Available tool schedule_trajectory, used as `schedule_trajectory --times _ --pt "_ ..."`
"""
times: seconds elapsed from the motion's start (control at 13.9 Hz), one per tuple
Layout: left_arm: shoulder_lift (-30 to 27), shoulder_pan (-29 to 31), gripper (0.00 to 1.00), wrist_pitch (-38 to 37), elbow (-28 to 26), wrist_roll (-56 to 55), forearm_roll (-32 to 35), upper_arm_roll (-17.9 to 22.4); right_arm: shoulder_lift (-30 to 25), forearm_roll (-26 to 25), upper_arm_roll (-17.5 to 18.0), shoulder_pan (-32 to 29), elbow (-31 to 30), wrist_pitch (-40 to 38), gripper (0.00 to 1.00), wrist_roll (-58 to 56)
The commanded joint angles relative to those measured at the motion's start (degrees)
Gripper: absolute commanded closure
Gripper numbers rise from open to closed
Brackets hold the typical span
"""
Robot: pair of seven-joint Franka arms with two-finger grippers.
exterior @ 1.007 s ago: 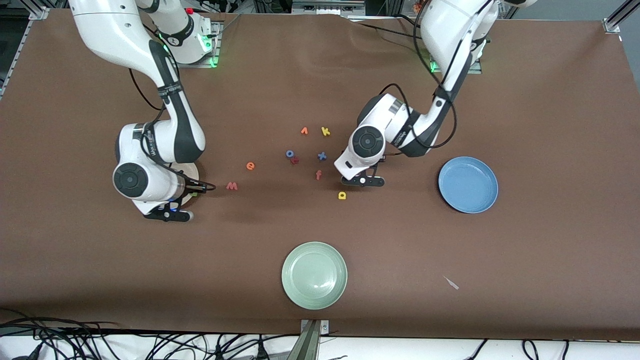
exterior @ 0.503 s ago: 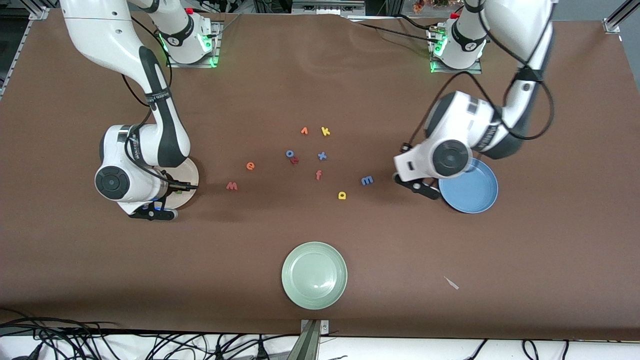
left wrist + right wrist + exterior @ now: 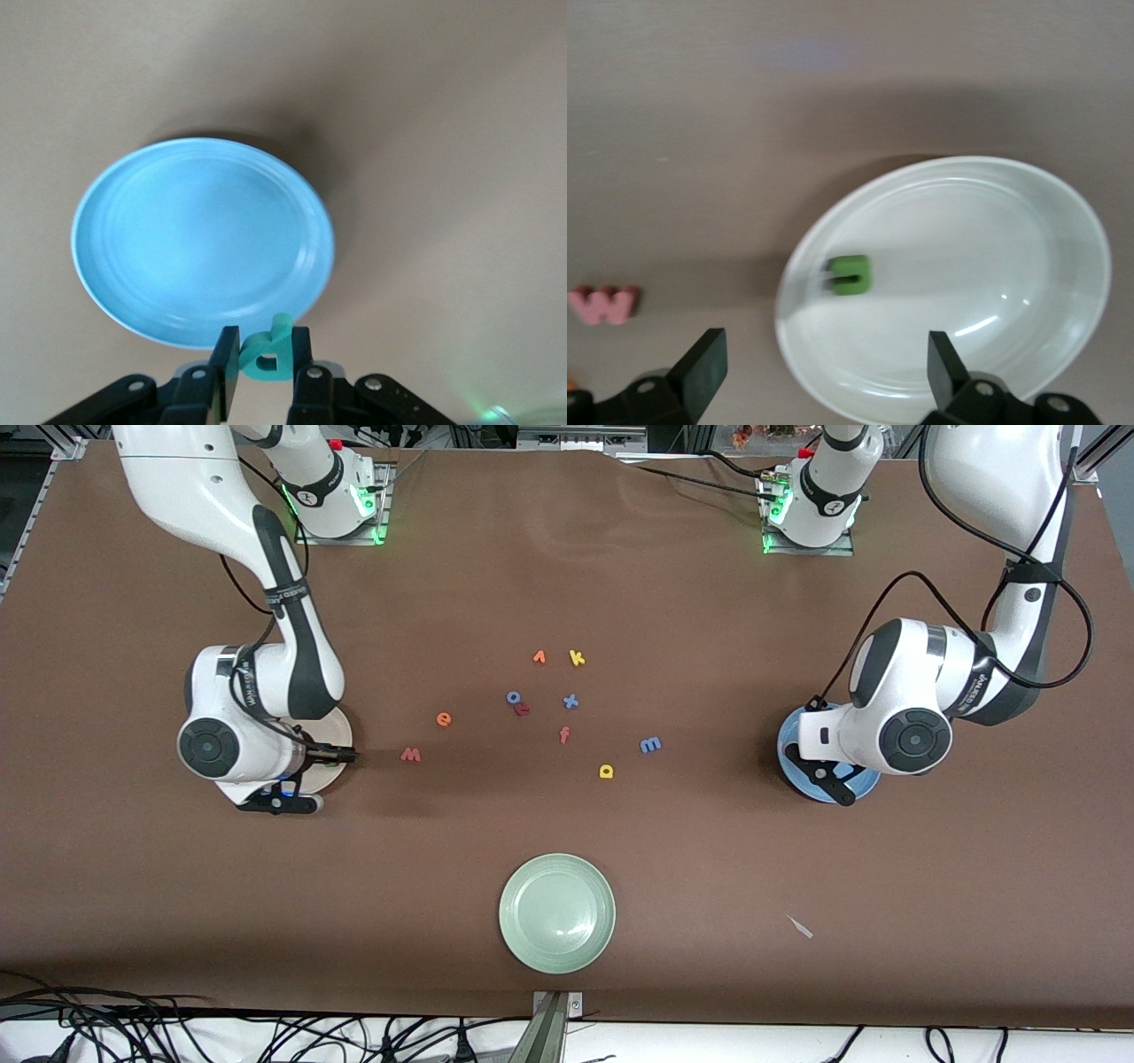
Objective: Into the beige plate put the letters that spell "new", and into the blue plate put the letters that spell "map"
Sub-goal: 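Grasp orange e with the right gripper while the left gripper reaches letters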
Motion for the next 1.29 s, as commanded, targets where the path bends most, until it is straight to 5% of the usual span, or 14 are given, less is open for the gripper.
schedule_trajectory --times 0.0,0.36,0.43,0.5,0.58,0.93,1.22 --pt "-0.75 2.34 0.91 8.55 -7.41 1.58 2.64 -0.78 -1.54 0.90 1.27 2.17 -0.33 -0.19 0.00 0.29" --pt "-0.75 5.24 0.84 24.30 -18.59 1.49 5.54 -0.78 -6.71 1.25 6.54 2.36 -4.79 2.69 0.00 10.75" --pt "-0.75 5.43 0.72 24.49 -18.77 1.49 5.54 -0.69 -7.69 1.25 6.99 2.36 -8.29 6.19 0.00 11.10" --pt "-0.75 5.43 0.12 24.57 -18.77 1.31 5.54 -0.78 -9.17 1.25 7.43 2.36 -12.16 11.10 0.00 11.97" --pt "-0.84 5.25 0.00 24.49 -18.68 0.88 5.54 -0.95 -10.15 1.25 8.56 2.36 -15.33 14.80 0.00 13.20" --pt "-3.47 4.55 0.00 22.38 -16.41 1.66 5.45 -1.30 -9.55 1.25 15.60 2.71 -20.46 24.59 0.00 24.71" --pt "-3.39 4.29 0.00 20.71 -10.44 1.57 5.37 -6.57 -8.23 1.25 16.13 3.50 -20.28 25.12 0.00 26.22"
